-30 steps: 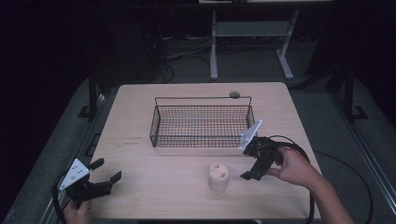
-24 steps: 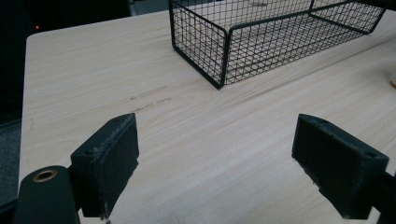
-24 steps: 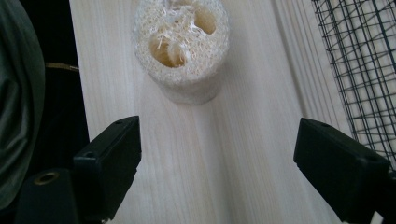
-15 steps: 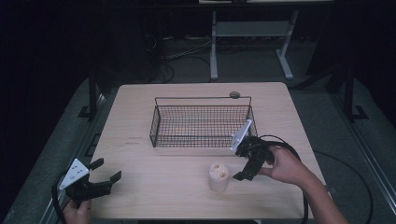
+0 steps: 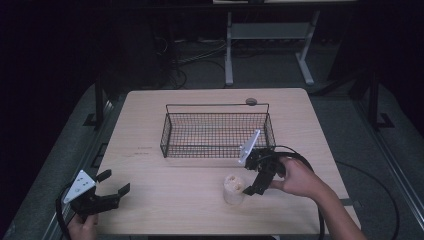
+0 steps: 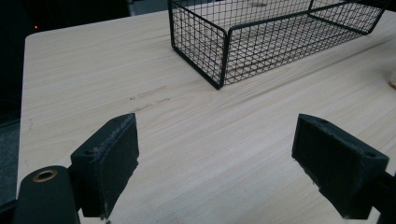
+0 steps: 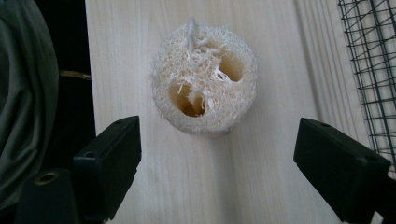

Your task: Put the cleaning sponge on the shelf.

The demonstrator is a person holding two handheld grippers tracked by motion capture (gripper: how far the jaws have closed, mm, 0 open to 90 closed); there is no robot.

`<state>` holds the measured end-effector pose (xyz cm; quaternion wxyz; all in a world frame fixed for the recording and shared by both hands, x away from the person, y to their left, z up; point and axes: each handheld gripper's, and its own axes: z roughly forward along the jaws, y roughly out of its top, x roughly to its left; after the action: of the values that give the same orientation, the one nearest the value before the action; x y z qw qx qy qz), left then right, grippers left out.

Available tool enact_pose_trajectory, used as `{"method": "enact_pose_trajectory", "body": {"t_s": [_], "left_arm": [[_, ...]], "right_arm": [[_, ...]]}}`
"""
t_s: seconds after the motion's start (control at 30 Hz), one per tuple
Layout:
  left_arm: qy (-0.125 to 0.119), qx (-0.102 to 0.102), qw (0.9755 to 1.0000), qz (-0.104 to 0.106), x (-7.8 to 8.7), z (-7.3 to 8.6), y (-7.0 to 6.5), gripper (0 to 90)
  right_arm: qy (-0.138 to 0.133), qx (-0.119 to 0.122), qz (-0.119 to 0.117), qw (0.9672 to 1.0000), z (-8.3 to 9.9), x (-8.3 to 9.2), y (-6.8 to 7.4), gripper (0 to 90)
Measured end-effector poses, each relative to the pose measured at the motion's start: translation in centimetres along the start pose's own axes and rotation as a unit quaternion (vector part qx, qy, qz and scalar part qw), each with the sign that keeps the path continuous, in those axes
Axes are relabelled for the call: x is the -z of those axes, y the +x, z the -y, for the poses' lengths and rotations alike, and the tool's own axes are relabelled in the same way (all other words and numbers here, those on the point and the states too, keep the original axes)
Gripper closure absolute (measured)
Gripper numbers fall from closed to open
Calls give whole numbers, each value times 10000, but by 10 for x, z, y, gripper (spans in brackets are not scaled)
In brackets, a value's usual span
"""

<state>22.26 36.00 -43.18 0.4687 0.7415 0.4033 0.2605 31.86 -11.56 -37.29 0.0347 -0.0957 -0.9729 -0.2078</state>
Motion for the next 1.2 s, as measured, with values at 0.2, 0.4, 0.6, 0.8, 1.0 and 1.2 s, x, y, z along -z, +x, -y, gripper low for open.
{"method": "enact_pose_trajectory", "body": {"t_s": [0.2, 0.4, 0.6, 0.8, 1.0, 1.2], "left_arm": [[3, 1, 10000, 0, 0, 0, 1, 140], [-2, 2, 10000, 0, 0, 0, 0, 139], [-6, 3, 10000, 2, 0, 0, 0, 140], [-7, 3, 10000, 3, 0, 0, 0, 140], [-8, 1, 10000, 6, 0, 0, 0, 139], [-12, 5, 10000, 7, 0, 0, 0, 140]], "right_arm": [[-21, 25, -104, 9999, -6, -9, 1, 144], [5, 47, -133, 9999, -9, -13, 1, 144], [-10, 52, -133, 9999, -11, -14, 1, 145], [5, 61, -174, 9998, -14, -17, 1, 144], [64, 83, -198, 9998, -17, -22, 1, 144], [101, 69, -199, 9997, -20, -25, 1, 145]]}}
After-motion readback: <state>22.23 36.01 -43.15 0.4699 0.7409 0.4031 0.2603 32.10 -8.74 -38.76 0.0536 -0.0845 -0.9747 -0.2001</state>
